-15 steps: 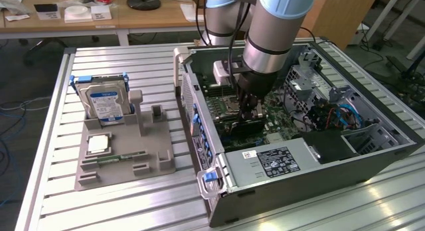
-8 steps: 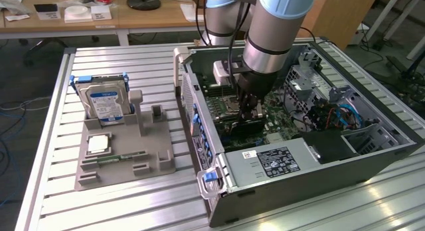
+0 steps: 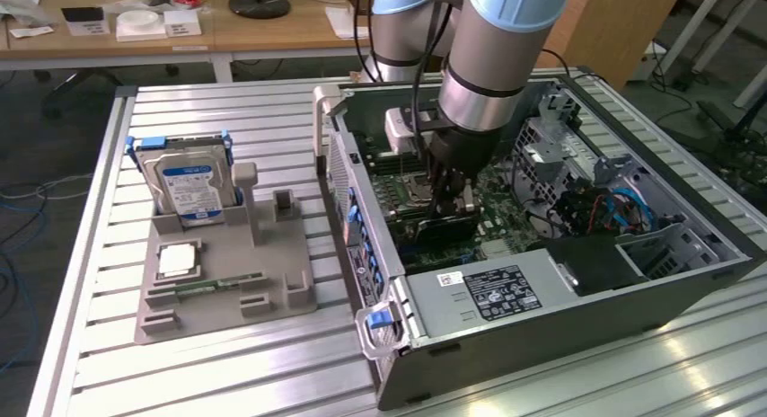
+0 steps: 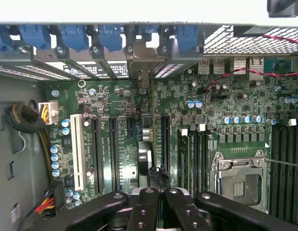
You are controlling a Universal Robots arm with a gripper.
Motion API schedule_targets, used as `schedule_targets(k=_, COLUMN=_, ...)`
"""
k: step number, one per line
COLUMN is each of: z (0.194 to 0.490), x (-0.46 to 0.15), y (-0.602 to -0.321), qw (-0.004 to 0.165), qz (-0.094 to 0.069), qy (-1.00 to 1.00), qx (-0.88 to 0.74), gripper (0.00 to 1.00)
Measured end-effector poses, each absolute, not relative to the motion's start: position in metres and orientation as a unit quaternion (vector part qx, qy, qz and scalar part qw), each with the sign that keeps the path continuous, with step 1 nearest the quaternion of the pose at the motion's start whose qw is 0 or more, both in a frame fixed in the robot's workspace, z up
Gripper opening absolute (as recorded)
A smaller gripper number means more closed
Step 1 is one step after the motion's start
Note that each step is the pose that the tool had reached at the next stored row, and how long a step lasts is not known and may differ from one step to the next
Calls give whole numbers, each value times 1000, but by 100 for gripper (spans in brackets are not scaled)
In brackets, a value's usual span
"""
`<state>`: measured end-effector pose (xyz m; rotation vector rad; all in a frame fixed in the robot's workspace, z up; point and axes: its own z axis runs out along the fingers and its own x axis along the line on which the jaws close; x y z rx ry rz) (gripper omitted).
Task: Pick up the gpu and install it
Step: 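Press down on the gpu until it lock into place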
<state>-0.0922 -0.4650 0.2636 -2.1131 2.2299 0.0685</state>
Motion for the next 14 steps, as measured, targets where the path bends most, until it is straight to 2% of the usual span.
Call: schedule_targets(k=14, z=277, x=-92, y=-465, qw=34, qz=22, qy=725, qx=-687, gripper=11)
